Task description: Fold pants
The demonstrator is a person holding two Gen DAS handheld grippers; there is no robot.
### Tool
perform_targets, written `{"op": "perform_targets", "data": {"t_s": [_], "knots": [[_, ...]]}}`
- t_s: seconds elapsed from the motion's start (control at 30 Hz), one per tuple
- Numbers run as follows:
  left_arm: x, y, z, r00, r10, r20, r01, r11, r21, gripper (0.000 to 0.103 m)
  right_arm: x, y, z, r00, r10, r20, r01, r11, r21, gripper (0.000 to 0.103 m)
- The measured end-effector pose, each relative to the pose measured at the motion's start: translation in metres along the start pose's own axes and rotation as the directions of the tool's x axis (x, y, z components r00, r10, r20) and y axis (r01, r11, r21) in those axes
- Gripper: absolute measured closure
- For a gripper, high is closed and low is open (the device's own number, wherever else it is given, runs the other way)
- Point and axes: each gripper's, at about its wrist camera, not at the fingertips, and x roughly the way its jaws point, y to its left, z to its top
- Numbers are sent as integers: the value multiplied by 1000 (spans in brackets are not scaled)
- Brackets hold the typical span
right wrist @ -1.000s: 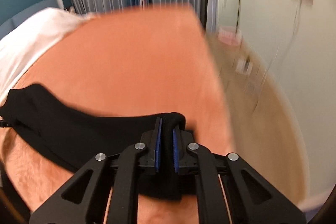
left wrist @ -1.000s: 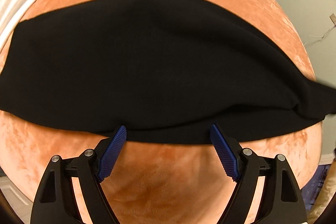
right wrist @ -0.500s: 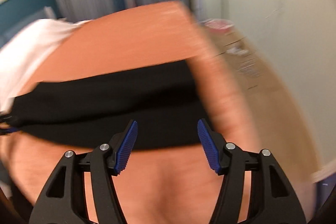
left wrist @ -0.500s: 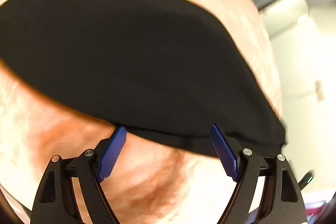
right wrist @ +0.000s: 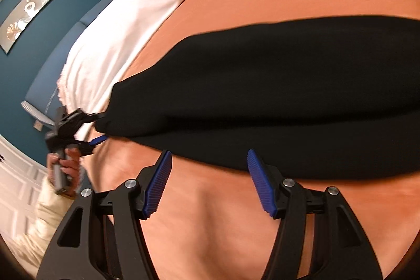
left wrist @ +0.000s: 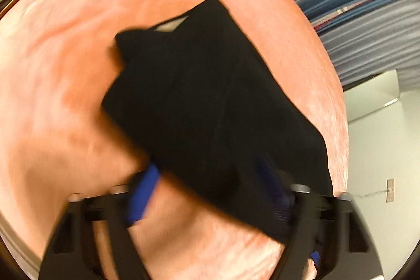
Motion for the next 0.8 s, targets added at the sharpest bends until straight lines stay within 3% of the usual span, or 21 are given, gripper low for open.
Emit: {"op": "perform_targets", "data": {"t_s": [0.03, 0.07, 0.2, 0.37, 0.4, 0.43, 0.47, 0.6, 0.7, 0.73, 0.8], "knots": [[2, 1, 1, 1000, 20, -7, -19, 1000, 19, 76, 5, 10, -1, 1000, 3, -6, -3, 1000, -2, 45], [5, 1, 6, 1000, 24, -14, -23, 999, 42, 83, 17, 17, 1, 1000, 3, -11, -3, 1000, 1, 45], [2, 11, 20, 998, -25, -54, 28, 998, 63, 90, 38, 27, 1, 1000, -7, -12, 8, 998, 62, 45], [-17, 31, 34, 997, -56, -46, 60, 994, 89, 91, 38, 8, 0, 997, 31, 72, -42, 986, 160, 45], [-14, 35, 39, 997, -58, -51, 62, 994, 85, 91, 40, 7, 2, 996, 33, 83, -47, 984, 172, 56], [-13, 35, 38, 997, -54, -56, 59, 995, 84, 91, 42, 8, 2, 997, 31, 69, -43, 981, 188, 86], [-8, 34, 43, 997, -47, -65, 53, 995, 86, 91, 39, 8, 0, 997, 43, 64, -55, 977, 207, 92], [-1, 23, 45, 998, -5, -58, 13, 991, 131, 90, 13, 34, -28, 995, 21, 96, -32, 992, 122, 92], [10, 20, 40, 996, 56, -65, -46, 988, 148, 87, 30, 12, -49, 1000, -20, -18, 23, 987, 162, 95], [12, 19, 38, 996, 67, -59, -58, 987, 148, 87, 17, 4, -55, 999, 41, 2, -40, 976, 214, 93], [6, 14, 31, 997, 73, -40, -66, 986, 153, 81, -14, 1, -56, 999, 25, 45, -34, 980, 196, 88]]}}
